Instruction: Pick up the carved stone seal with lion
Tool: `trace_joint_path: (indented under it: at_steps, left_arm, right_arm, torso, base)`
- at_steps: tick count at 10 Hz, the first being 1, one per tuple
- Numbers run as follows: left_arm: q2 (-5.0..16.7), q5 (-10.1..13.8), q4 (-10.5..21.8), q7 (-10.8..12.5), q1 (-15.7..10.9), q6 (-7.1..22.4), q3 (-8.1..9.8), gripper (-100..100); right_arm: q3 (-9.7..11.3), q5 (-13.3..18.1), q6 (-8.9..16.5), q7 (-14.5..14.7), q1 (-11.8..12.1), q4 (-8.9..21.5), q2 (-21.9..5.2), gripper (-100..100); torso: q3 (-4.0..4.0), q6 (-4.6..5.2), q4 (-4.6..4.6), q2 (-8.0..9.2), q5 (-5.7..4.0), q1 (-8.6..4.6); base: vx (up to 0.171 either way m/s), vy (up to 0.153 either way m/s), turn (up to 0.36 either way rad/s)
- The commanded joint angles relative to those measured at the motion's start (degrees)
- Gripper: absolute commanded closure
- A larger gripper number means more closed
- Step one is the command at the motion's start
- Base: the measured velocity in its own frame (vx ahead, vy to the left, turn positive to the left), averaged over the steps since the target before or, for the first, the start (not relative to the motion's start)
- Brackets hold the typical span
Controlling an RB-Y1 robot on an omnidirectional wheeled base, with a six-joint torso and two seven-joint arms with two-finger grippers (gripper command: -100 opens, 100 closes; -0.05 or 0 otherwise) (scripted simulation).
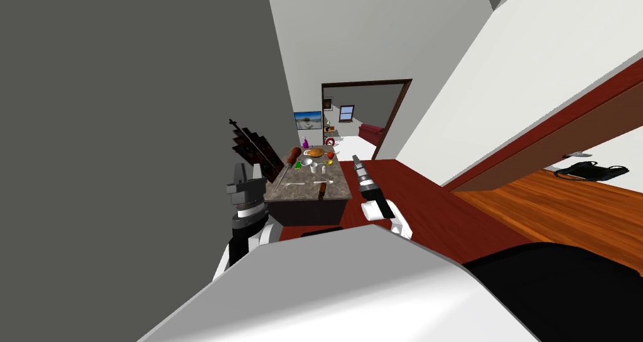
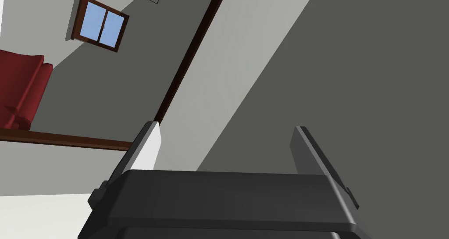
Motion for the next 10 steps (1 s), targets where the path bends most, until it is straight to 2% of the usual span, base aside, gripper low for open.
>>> trace_joint_path:
  at_steps: [1, 3, 4, 5, 6, 8, 9, 10]
  left_arm:
    - [0.0, 0.0, 0.0, 0.0, 0.0, 0.0, 0.0, 0]
    - [0.0, 0.0, 0.0, 0.0, 0.0, 0.0, 0.0, 0]
    - [0.0, 0.0, 0.0, 0.0, 0.0, 0.0, 0.0, 0]
    - [0.0, 0.0, 0.0, 0.0, 0.0, 0.0, 0.0, 0]
    - [0.0, 0.0, 0.0, 0.0, 0.0, 0.0, 0.0, 0]
    - [0.0, 0.0, 0.0, 0.0, 0.0, 0.0, 0.0, 0]
    - [0.0, 0.0, 0.0, 0.0, 0.0, 0.0, 0.0, 0]
    - [0.0, 0.0, 0.0, 0.0, 0.0, 0.0, 0.0, 0]
  right_arm:
    - [-0.54, -0.01, 2.86, 2.12, -1.61, 0.24, -0.9, -100]
    - [-0.54, -0.01, 4.59, 2.12, -1.61, 0.24, -0.9, -100]
    - [-0.91, 0.05, 6.92, 4.14, -3.24, 0.62, -1.47, -100]
    - [-0.91, 0.05, 8.34, 4.14, -3.24, 0.62, -1.47, -100]
    - [-1.26, 0.09, 9.92, 6.22, -4.98, 1.06, -1.97, -100]
    - [-1.26, 0.09, 12.27, 6.22, -4.98, 1.06, -1.97, -100]
    - [-1.59, 0.12, 14.25, 8.34, -6.83, 1.57, -2.4, -100]
    - [-1.59, 0.12, 15.86, 8.34, -6.83, 1.57, -2.4, -100]
  torso:
    - [0.0, 0.0, 0.0, 0.0, 0.0, 0.0]
    - [0.0, 0.0, 0.0, 0.01, 0.0, 0.0]
    - [0.01, 0.0, 0.0, 0.01, 0.0, -0.01]
    - [0.0, 0.01, 0.0, 0.0, 0.0, -0.01]
    - [0.0, 0.0, 0.0, 0.0, 0.0, 0.0]
    - [0.0, 0.0, 0.0, 0.0, 0.0, 0.0]
    - [0.01, 0.0, 0.0, 0.01, 0.0, -0.02]
    - [0.01, 0.01, 0.0, 0.01, 0.0, -0.02]
  base:
    - [0.006, 0.014, -0.084]
    - [0.004, 0.013, -0.014]
    - [0.005, 0.012, -0.078]
    - [0.005, 0.015, -0.045]
    - [0.006, 0.018, -0.08]
    - [0.003, 0.011, -0.018]
    - [0.003, 0.008, -0.075]
    - [0.003, 0.015, -0.042]
